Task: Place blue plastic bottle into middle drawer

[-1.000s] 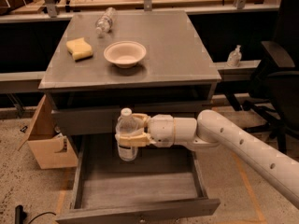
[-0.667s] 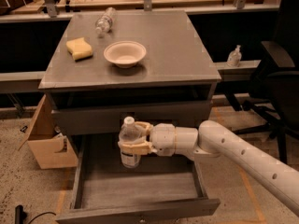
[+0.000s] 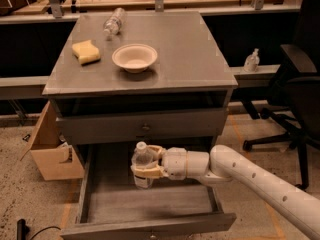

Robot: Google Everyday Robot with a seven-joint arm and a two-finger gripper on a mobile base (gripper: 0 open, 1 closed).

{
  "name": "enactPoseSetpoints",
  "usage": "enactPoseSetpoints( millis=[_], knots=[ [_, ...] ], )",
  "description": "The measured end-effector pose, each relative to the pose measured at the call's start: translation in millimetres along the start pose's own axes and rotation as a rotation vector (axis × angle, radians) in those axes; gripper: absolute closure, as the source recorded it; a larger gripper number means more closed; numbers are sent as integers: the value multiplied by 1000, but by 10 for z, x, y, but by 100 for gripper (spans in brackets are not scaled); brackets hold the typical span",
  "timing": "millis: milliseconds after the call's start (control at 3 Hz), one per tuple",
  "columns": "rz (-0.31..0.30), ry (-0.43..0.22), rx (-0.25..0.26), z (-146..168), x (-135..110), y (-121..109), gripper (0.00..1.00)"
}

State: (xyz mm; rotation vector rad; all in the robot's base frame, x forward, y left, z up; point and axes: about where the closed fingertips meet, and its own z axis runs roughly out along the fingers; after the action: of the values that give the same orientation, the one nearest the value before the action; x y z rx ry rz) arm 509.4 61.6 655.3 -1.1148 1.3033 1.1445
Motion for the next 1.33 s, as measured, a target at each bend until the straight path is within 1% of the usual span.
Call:
enactPoseSetpoints(
  millis=[333,667,1000,1333],
  knots=[
    [-24,19,-64,93,375,-91,100],
    [-52,5,-124,213,690,-184,100],
    [-66,-11,-145,383,966,-221,100],
    [-66,-12,-132,539,1210,-199,100]
  ],
)
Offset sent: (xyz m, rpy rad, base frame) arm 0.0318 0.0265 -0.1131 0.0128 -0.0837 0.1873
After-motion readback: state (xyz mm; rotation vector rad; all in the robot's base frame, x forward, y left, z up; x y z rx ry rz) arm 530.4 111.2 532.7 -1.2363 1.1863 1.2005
